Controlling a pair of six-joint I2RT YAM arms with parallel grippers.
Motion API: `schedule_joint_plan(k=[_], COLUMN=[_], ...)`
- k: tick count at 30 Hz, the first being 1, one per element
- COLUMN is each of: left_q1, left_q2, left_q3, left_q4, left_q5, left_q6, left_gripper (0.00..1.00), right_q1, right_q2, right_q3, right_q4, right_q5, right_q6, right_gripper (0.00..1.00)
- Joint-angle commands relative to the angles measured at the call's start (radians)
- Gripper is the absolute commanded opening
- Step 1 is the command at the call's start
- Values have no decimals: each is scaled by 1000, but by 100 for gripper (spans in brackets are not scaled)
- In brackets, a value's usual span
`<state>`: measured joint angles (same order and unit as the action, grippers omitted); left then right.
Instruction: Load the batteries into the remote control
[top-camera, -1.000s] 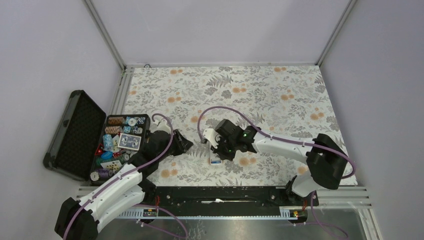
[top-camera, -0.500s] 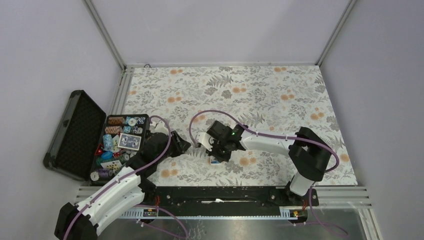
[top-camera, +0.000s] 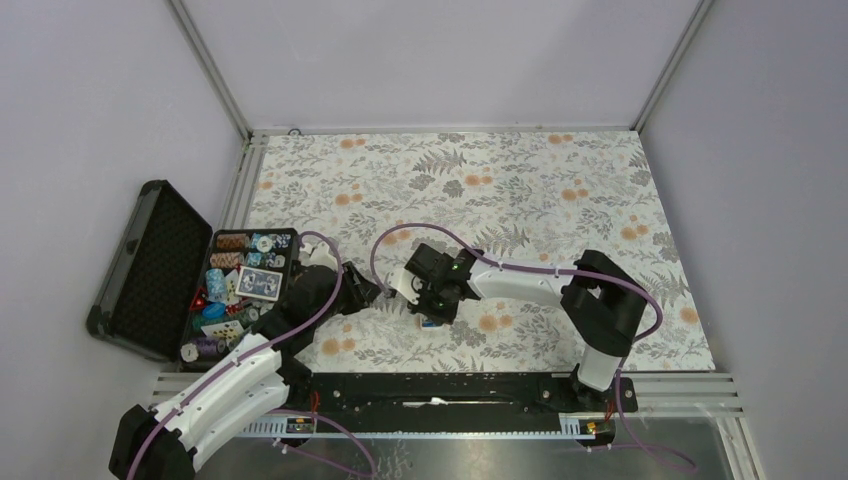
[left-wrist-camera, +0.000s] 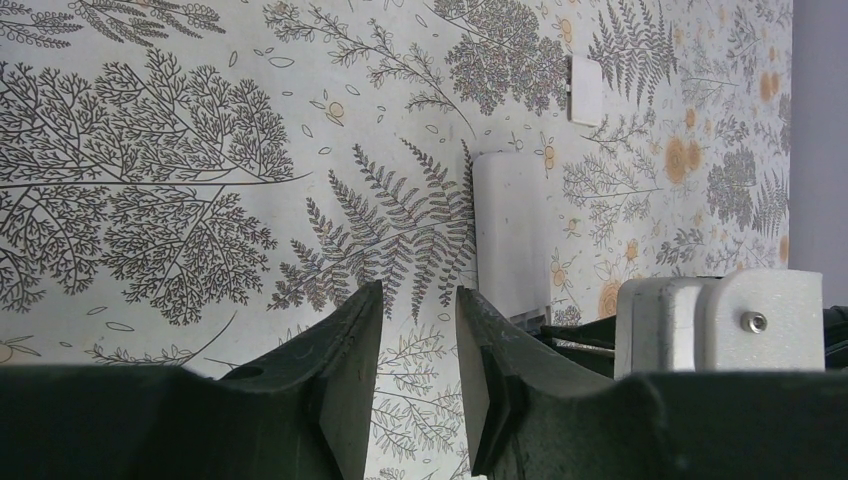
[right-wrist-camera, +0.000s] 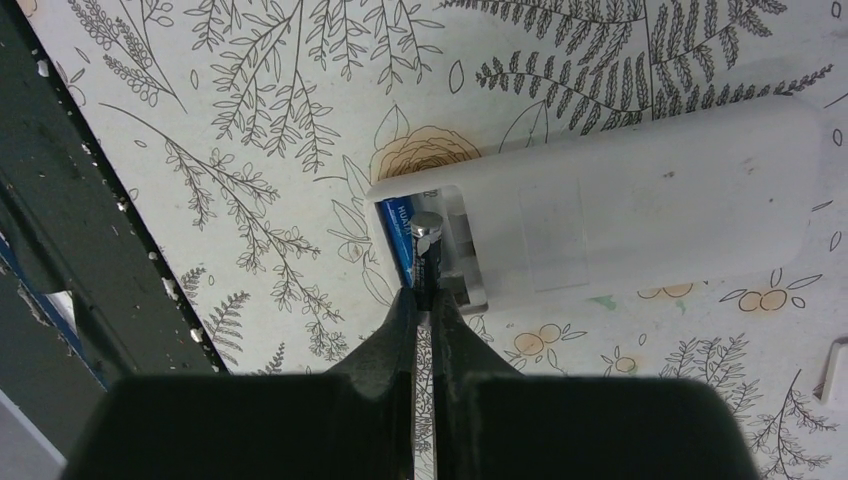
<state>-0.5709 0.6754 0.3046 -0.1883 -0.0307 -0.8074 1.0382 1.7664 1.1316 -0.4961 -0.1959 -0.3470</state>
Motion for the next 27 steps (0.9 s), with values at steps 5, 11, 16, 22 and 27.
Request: schedule_joint_plan(k=[5, 11, 16, 22, 27], left_q1=[6, 6, 6, 6, 6], left_q2=[-8, -7, -5, -3, -2], left_q3=[-1, -1, 0, -1, 1], left_q4=[32, 35, 36, 38, 40], left_q5=[-15, -14, -11, -9, -9], left_q6=[19, 21, 20, 19, 19], left_gripper=[37, 38, 38, 38, 38], right_q1=[14, 16, 17, 19, 20], right_q2=[15, 11, 9, 7, 11], right_q3=[52, 47, 41, 39, 36], right_q4=[-25, -34, -35, -44, -44], right_q5=[35, 39, 40, 42, 41], right_q6=[5, 6, 9, 8, 11], right_gripper=[8, 9, 9, 10, 12])
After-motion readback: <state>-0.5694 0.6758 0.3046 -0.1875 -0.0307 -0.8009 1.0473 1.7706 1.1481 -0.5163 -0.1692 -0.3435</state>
